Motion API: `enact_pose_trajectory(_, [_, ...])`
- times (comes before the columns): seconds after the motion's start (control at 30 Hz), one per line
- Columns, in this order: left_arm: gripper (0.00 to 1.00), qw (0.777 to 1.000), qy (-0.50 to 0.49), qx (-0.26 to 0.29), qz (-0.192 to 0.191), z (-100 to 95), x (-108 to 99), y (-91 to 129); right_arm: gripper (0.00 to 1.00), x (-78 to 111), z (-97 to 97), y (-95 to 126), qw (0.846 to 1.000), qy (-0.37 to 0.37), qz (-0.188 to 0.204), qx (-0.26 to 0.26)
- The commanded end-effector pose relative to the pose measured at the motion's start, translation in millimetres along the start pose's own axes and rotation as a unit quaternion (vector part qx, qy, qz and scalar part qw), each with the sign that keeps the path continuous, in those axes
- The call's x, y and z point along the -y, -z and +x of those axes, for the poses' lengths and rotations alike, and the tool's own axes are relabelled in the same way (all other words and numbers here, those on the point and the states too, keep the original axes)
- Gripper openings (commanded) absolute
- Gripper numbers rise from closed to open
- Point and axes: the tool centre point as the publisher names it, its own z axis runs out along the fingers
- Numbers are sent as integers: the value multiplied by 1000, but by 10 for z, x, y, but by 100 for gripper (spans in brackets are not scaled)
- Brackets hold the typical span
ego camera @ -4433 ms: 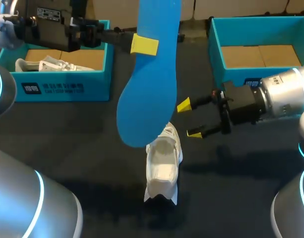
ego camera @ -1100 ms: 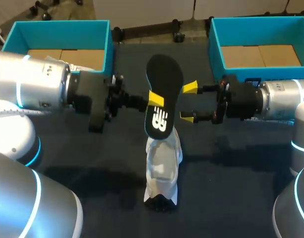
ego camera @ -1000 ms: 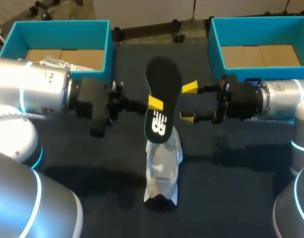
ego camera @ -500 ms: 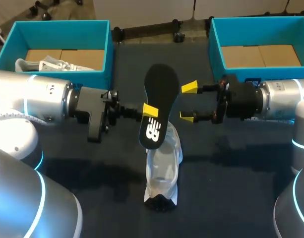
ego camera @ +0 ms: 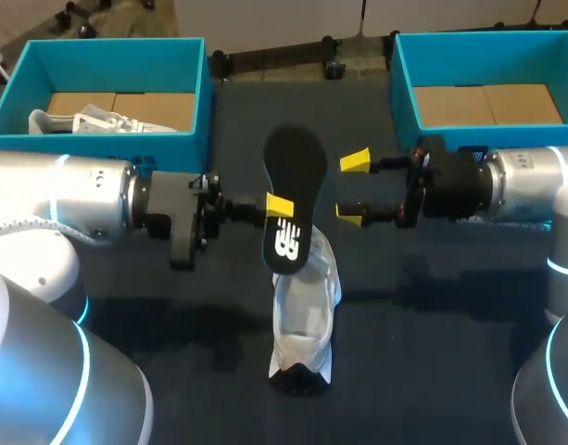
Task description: Take the shoe out of the shoebox, open the shoe tongue, remove and reinsert the insole, then place the shoe into the shoebox
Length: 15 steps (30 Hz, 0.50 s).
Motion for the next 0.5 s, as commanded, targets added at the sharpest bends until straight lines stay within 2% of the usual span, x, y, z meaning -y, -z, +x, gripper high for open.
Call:
enact_pose_trajectory(0.03, [0,1000,-3,8,-6,71,-8,-62,100,27,70,3,1000,8,-8,1])
enact_pose_trajectory(0.5, [0,999,-16,18,-30,117,-66,-87,100,-130,78,-173,1000,22,-6,4])
